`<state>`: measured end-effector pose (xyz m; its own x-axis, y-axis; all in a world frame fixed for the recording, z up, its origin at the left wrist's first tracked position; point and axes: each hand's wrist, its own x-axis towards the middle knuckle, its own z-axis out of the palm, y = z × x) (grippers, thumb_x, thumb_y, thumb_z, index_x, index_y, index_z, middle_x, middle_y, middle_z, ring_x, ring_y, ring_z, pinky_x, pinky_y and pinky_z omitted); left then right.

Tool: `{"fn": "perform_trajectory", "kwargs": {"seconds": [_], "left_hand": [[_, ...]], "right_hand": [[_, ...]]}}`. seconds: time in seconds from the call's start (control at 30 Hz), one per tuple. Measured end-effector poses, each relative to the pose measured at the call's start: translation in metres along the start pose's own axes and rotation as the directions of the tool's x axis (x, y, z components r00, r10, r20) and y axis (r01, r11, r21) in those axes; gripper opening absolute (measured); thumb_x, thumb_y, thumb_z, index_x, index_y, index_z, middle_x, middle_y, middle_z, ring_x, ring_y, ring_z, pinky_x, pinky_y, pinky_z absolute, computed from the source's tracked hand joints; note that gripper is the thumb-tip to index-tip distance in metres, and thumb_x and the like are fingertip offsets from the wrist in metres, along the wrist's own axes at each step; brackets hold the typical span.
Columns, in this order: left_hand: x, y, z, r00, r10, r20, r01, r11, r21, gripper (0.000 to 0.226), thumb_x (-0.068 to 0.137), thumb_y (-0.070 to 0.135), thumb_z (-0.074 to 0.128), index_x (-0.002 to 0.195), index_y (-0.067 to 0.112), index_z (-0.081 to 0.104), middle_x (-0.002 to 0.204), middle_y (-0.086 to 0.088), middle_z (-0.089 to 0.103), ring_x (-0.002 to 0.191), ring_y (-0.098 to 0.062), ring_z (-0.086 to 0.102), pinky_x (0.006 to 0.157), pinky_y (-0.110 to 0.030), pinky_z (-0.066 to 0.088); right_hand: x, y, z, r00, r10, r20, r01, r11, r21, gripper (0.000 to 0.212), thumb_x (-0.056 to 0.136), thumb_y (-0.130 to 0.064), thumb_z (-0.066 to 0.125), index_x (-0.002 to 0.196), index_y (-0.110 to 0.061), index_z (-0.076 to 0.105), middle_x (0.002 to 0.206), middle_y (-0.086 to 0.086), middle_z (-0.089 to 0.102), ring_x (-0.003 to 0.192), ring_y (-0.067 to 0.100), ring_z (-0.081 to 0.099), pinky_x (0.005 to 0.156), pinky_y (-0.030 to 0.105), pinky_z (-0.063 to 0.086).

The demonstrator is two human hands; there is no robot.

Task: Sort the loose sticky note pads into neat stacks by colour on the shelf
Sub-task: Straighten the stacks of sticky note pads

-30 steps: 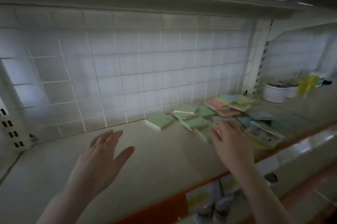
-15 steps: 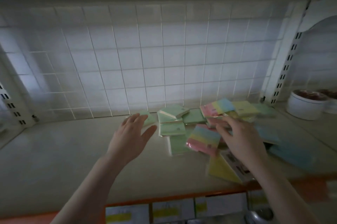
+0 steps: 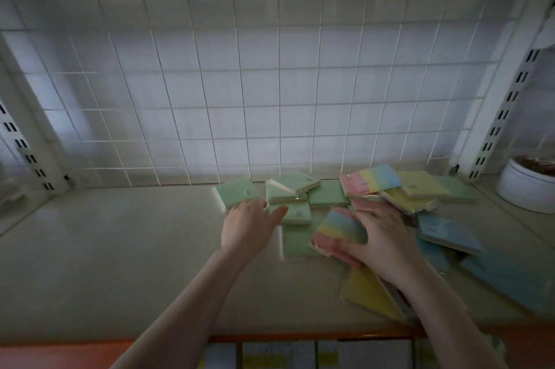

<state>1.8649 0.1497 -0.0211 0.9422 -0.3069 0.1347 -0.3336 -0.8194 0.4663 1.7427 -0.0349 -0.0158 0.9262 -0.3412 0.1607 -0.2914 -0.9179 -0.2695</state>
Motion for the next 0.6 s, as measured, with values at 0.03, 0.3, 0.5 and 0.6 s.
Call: {"fn": "perform_trajectory", "kwargs": {"seconds": [0.03, 0.3, 0.5, 0.6], "left_hand": [[0.002, 0.004, 0.000, 1.000, -0.028, 0.000, 0.028, 0.999, -0.019, 0.046, 0.090, 0.055, 0.047, 0.068, 0.015, 0.040, 0.091, -0.012, 0.064, 0.092, -0.033, 0.058, 0.065, -0.035, 0.035], [0.012, 0.019, 0.001, 0.970, -0.218, 0.109, 0.233, 0.960, -0.157, 0.049, 0.071, 0.053, 0.073, 0.081, 0.008, 0.060, 0.082, -0.006, 0.062, 0.082, -0.025, 0.060, 0.061, -0.028, 0.037], [0.010, 0.007, -0.009, 0.945, -0.089, 0.314, 0.237, 0.849, -0.472, 0.028, 0.065, 0.021, 0.086, 0.084, 0.009, 0.069, 0.080, -0.003, 0.069, 0.068, -0.008, 0.065, 0.067, -0.022, 0.052], [-0.002, -0.004, -0.019, 0.941, -0.001, 0.337, 0.211, 0.782, -0.586, 0.031, 0.070, 0.000, 0.079, 0.098, 0.007, 0.067, 0.077, 0.003, 0.066, 0.054, 0.005, 0.060, 0.054, -0.009, 0.047]], "right_hand": [[0.000, 0.000, 0.000, 1.000, 0.016, 0.008, -0.016, 1.000, -0.010, 0.087, 0.069, -0.081, 0.047, 0.141, -0.033, 0.034, 0.142, -0.004, 0.040, 0.130, 0.020, 0.035, 0.100, 0.035, 0.035], [0.003, 0.002, 0.000, 0.995, 0.080, 0.059, -0.079, 0.997, -0.012, 0.089, 0.062, -0.084, 0.050, 0.129, -0.025, 0.049, 0.132, 0.000, 0.047, 0.125, 0.021, 0.036, 0.095, 0.033, 0.034], [0.001, 0.001, -0.002, 0.997, 0.071, 0.014, -0.072, 0.994, 0.076, 0.087, 0.057, -0.082, 0.057, 0.121, -0.025, 0.047, 0.126, -0.002, 0.050, 0.119, 0.021, 0.042, 0.090, 0.034, 0.037], [-0.002, -0.002, -0.002, 0.998, 0.061, -0.029, -0.055, 0.983, 0.178, 0.084, 0.056, -0.073, 0.068, 0.123, -0.027, 0.047, 0.124, -0.007, 0.051, 0.117, 0.018, 0.045, 0.090, 0.035, 0.040]]}}
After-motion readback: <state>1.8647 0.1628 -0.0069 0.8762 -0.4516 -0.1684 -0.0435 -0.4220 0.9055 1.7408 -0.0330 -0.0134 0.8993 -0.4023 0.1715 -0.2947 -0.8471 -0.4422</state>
